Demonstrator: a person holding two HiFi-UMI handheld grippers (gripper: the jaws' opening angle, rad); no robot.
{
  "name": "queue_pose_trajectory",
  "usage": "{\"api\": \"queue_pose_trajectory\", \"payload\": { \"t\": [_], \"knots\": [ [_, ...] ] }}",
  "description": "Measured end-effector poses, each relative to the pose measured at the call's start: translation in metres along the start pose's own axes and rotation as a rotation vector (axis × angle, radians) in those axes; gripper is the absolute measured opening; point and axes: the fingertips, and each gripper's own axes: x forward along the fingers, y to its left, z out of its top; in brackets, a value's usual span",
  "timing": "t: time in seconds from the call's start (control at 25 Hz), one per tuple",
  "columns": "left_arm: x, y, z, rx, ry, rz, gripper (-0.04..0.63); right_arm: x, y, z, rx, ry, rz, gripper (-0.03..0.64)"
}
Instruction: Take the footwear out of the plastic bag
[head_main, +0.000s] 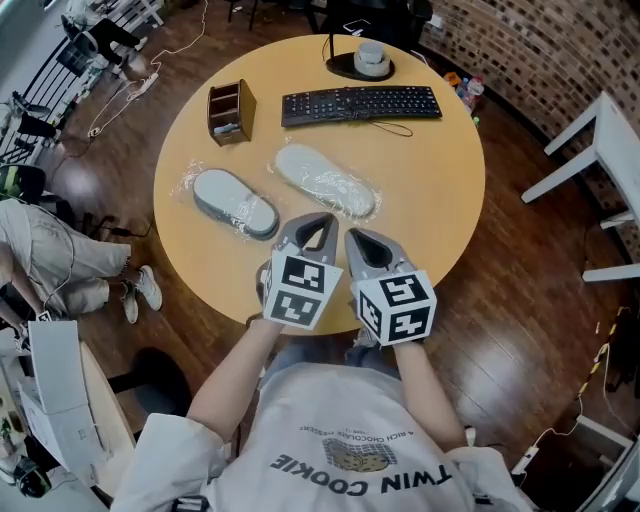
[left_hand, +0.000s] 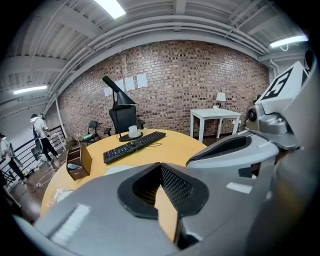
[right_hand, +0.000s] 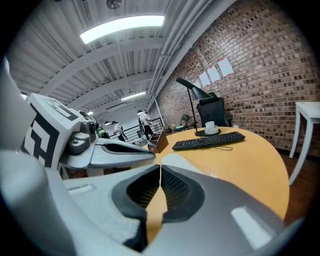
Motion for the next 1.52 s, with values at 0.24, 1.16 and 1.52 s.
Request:
{"api": "queue_pose_trajectory", "payload": {
  "t": [0.24,1.16,1.52],
  "knots": [
    [0.025,0.068,-0.005,0.056,0.012,-0.040,0.006,0.047,-0.006,-0.005,0.060,0.039,-0.057,0.015],
    [0.149,0.233,-0.110,0.201,0.253,-0.170,0.006,0.099,-0.085,-0.041,0.354,0.077,-0.373,0.087],
    [0.169,0.233,-0.133,0.281,0.316,-0.170,0.006,0.076,-0.114,-0.066,0.548,0.014,-0.331,0.087]
  ]
}}
